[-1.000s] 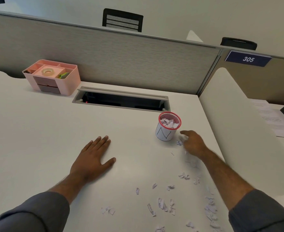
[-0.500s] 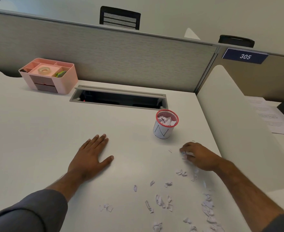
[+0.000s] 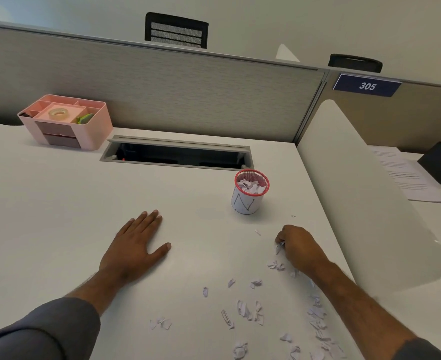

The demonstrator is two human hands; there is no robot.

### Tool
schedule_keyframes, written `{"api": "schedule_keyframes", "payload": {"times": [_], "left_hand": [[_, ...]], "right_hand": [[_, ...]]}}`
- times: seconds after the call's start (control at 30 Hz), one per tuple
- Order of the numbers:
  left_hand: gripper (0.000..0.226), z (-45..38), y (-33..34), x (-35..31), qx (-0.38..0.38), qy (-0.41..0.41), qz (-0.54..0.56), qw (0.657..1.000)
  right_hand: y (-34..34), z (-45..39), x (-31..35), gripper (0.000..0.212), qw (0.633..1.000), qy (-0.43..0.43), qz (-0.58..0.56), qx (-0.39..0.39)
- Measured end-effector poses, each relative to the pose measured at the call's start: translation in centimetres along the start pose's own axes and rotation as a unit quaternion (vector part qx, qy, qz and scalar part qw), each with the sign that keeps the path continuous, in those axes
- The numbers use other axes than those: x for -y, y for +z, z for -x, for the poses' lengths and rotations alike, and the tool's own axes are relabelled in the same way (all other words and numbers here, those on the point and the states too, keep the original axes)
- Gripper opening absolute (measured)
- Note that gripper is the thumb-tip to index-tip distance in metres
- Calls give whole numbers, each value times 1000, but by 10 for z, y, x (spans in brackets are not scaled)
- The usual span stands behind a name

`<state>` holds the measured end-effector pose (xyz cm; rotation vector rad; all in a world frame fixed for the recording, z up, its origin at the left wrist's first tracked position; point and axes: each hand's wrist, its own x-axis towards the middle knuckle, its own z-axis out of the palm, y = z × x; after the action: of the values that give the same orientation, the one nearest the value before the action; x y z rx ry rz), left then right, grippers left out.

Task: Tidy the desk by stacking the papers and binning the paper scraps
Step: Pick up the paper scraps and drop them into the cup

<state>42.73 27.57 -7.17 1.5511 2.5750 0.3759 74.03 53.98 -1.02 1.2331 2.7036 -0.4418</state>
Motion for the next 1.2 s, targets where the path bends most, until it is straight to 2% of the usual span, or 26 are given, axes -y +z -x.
{"api": "schedule_keyframes", "payload": {"times": [0.13, 0.23, 0.37, 0.53, 0.6, 0.67, 0.73, 0.8, 0.9, 1.0, 1.07, 1.2], "left_hand": [[83, 0, -1, -1, -1, -2, 2, 1000], [83, 0, -1, -2, -2, -2, 0, 1000], [83, 1, -2, -2, -4, -3, 8, 1000], [82, 1, -2, -2, -5, -4, 7, 1000], [82, 1, -1, -2, -6, -5, 4, 1000], [81, 1, -1, -2, -9, -6, 6, 1000], [81, 1, -1, -2, -9, -6, 9, 1000], [80, 1, 0, -2, -10, -6, 8, 1000], [80, 0, 0, -2, -12, -6, 11, 1000], [80, 0, 0, -1, -15, -4, 14, 1000], [79, 0, 0, -2, -17, -2, 14, 1000], [79, 1, -2, -3, -19, -2, 20, 1000]], "right_hand": [[-2, -4, 2, 22, 999, 33, -26, -25], [-11, -3, -1, 24, 988, 51, -122, -81], [-38, -3, 3, 28, 940, 79, -305, -131], [-86, -22, 29, 19, 895, 28, -400, -198], [-98, -34, 43, 20, 896, 1, -393, -207], [-104, -48, 56, 32, 903, -23, -377, -204], [-103, -62, 68, 41, 928, -31, -307, -210], [-98, -75, 77, 41, 952, -25, -222, -211], [-89, -88, 89, 38, 975, 2, -144, -172], [-81, -92, 98, 52, 992, 5, -69, -110], [-82, -94, 100, 53, 992, -4, -69, -102], [-92, -99, 98, 41, 988, 32, -80, -127]]}}
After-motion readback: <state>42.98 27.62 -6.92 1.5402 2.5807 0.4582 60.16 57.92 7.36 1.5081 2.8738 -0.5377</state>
